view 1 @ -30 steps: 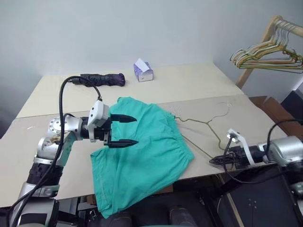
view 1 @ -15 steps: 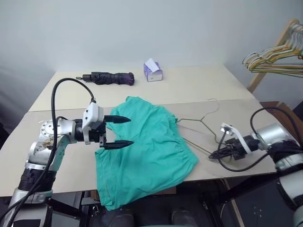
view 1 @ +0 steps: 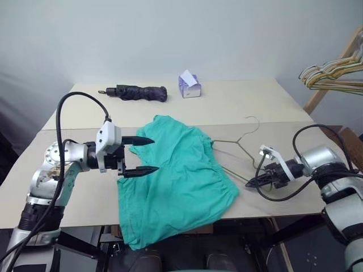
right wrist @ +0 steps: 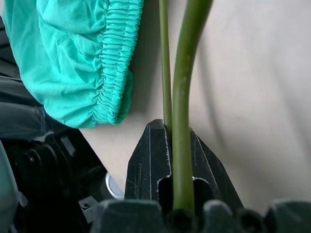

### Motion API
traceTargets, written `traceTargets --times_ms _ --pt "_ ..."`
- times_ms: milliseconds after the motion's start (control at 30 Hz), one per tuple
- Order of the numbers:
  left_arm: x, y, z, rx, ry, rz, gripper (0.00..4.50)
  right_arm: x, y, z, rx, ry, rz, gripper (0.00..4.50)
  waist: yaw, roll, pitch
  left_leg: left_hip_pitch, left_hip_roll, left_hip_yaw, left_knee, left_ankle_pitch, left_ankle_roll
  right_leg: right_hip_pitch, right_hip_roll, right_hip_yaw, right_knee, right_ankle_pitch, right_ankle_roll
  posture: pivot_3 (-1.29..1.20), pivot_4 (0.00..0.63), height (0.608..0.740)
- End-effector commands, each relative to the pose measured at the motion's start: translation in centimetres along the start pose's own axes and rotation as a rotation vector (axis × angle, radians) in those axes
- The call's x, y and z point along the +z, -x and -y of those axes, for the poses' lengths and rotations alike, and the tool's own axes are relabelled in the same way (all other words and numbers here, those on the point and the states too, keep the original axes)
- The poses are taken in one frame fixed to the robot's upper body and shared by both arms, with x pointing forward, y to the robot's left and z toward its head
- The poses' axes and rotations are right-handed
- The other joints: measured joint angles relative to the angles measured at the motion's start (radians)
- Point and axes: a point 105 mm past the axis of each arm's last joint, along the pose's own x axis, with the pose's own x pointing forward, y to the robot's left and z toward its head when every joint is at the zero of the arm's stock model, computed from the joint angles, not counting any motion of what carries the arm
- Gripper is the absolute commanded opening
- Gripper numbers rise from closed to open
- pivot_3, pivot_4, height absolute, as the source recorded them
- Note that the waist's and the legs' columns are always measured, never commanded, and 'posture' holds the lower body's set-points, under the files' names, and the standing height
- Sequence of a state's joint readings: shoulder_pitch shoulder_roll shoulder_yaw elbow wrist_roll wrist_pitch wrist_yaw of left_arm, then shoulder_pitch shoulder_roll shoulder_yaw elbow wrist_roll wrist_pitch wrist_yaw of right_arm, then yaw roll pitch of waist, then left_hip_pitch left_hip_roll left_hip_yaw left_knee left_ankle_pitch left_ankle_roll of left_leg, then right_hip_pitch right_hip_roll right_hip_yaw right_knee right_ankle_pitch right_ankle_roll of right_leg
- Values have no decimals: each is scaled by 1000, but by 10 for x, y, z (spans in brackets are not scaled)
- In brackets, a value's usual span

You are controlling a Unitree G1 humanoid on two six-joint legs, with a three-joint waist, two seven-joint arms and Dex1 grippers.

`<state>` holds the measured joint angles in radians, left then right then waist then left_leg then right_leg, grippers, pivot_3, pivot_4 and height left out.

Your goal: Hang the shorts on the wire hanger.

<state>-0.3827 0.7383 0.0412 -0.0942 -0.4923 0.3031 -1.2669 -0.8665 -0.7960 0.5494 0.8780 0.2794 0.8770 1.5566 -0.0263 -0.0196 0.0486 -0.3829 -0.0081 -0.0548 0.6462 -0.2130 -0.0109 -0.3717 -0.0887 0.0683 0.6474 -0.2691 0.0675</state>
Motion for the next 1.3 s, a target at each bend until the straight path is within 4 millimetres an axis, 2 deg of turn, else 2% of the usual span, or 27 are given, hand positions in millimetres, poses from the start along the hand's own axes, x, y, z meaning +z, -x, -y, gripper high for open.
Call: traceTargets --times_ms 33,200,300,400,533,633,800,933,1133,1300 --pt "9 -2 -8 12 -51 16 4446 9 9 -12 97 -36 138 0 3 0 0 0 0 0 0 0 0 0 0 0 0 0 0 25 10 740" --pt "10 -8 -18 6 -65 22 4446 20 23 -22 64 42 283 0 7 0 0 -1 0 0 0 0 0 0 0 0 0 0 0 -35 6 740" --pt "12 -11 -29 21 -78 32 4446 23 24 -21 -170 274 316 0 6 0 0 -2 0 0 0 0 0 -1 0 0 0 0 0 -72 0 740" --pt "15 -12 -38 49 -94 43 4446 31 25 -26 -337 427 365 0 -6 0 0 -2 0 0 0 0 0 -2 0 -1 0 0 1 -105 0 740" --pt "21 -11 -63 129 -156 43 4446 60 32 -51 -583 700 453 0 -42 0 0 -2 0 1 0 0 0 -2 0 0 0 0 1 -135 0 740" --pt "32 -10 -83 169 -223 38 4446 70 33 -71 -687 879 419 0 -56 0 0 -5 1 0 0 0 0 -5 1 0 0 0 1 -163 0 740" --pt "56 -10 -107 185 -370 18 4446 77 28 -104 -714 1045 351 0 -88 0 0 -12 0 0 1 0 0 -12 0 0 0 1 2 -186 0 740" --pt "66 -14 -108 93 -482 -24 4446 75 22 -119 -693 1103 287 0 -113 0 0 -18 -1 -1 5 0 0 -16 -1 0 1 2 3 -190 0 740" --pt "48 -23 -92 -181 -541 -189 4446 74 15 -128 -661 1184 215 0 -149 0 0 -17 -1 -1 5 0 0 -15 -1 -1 1 2 3 -193 0 740" --pt "27 -35 -89 -300 -586 -357 4446 76 9 -136 -615 1222 209 0 -164 0 0 -18 0 -2 5 0 0 -16 -1 -1 2 2 3 -193 0 740"
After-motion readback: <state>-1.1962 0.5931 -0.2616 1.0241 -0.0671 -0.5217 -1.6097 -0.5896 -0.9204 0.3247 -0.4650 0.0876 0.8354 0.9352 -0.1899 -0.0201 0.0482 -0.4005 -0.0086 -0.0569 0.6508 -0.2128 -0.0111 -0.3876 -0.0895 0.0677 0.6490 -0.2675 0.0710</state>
